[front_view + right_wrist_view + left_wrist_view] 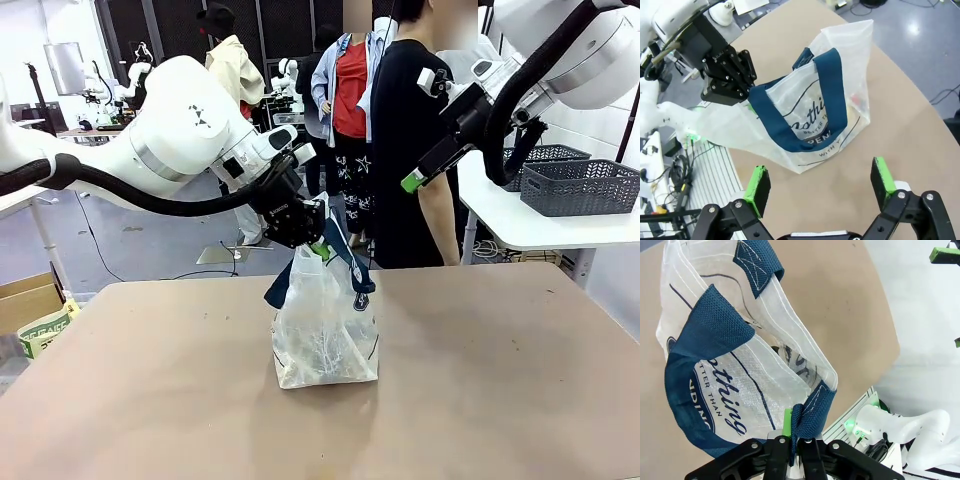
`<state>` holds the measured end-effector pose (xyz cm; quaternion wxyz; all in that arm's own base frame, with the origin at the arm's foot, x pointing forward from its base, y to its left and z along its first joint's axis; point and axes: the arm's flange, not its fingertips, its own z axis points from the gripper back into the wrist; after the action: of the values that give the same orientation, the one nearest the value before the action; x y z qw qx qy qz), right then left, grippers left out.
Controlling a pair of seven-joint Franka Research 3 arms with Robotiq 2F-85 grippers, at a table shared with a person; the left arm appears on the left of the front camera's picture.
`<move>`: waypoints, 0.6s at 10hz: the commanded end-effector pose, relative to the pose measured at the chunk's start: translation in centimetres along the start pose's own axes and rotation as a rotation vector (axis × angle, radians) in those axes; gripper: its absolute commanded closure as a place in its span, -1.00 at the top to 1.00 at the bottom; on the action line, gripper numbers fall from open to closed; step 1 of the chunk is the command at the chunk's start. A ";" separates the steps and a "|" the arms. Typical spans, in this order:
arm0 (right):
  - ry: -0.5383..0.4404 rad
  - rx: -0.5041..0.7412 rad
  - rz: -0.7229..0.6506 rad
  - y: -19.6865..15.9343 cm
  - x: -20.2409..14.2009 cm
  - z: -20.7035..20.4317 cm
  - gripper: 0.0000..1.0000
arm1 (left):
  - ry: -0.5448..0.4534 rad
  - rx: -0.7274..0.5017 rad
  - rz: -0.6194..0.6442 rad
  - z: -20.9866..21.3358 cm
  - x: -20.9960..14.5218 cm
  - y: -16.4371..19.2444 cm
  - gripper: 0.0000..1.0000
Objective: Transfer purchased items from the store into the shopping bag.
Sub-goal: Move the Reusable shopping bag to the right side of the table.
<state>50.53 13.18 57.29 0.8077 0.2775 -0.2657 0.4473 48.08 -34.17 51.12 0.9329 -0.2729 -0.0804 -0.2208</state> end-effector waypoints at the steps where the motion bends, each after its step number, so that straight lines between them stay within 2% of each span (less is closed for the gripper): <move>1: 0.004 0.009 0.000 0.0 0.1 0.1 1.00 | 0.022 0.048 -0.015 0.8 1.2 -0.8 -1.00; 4: 0.004 0.009 0.000 0.0 0.1 0.1 1.00 | 0.039 0.208 -0.109 3.5 3.5 -2.7 -1.00; 6: 0.004 0.009 0.000 0.0 0.1 0.1 1.00 | 0.035 0.269 -0.146 5.5 5.0 -2.3 -1.00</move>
<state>50.53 13.20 57.28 0.8074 0.2780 -0.2656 0.4475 49.90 -34.41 56.48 0.9423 -0.1461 -0.1058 -0.2819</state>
